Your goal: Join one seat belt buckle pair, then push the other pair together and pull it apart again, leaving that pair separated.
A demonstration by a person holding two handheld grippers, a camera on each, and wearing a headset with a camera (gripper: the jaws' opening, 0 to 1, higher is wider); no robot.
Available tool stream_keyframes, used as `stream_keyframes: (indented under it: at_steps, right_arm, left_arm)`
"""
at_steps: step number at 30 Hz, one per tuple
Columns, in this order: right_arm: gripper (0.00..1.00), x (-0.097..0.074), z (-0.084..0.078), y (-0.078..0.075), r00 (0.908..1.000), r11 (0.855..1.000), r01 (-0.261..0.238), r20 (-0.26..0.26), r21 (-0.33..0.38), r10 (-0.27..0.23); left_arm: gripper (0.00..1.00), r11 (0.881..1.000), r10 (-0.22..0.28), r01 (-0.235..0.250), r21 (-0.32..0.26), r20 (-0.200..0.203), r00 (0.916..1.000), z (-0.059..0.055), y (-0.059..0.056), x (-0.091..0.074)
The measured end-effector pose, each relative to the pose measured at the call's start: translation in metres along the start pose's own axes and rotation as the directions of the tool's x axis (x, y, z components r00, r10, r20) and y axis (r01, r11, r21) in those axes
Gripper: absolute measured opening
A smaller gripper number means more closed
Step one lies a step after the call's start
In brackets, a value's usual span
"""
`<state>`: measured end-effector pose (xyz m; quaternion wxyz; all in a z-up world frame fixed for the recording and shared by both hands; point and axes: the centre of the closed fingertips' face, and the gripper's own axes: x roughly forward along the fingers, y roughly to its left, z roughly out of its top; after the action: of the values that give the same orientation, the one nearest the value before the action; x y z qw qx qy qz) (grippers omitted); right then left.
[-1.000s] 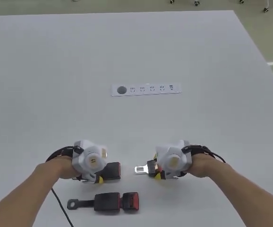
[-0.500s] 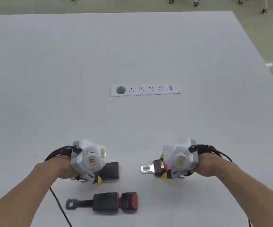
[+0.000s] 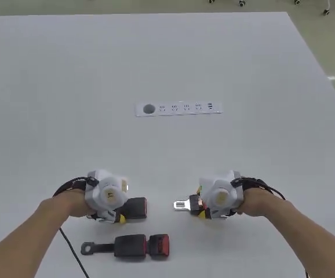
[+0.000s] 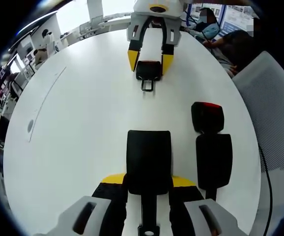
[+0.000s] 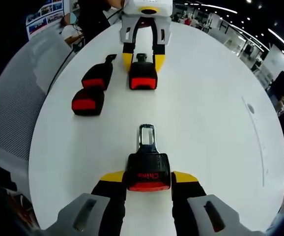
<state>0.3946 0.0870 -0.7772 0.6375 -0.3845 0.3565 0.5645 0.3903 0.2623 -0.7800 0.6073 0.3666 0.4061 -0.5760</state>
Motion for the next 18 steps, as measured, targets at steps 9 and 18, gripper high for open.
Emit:
stream_keyframes:
  at_steps: [9, 18]
  right_arm:
    - [0.36, -0.0016, 0.0003, -0.0023, 0.9997, 0.999, 0.026, -0.001, -0.027, -0.026]
    - [0.48, -0.0037, -0.0054, -0.0027, 0.9993, 0.999, 0.034, -0.017, -0.038, -0.035]
  left_arm:
    - [0.35, 1.0, 0.012, -0.012, 0.0, -0.005, 0.9999, 0.0017, 0.0003, -0.0022]
    - [0.37, 1.0, 0.021, -0.021, -0.009, -0.01, 0.9997, -0.0001, 0.0009, -0.0052]
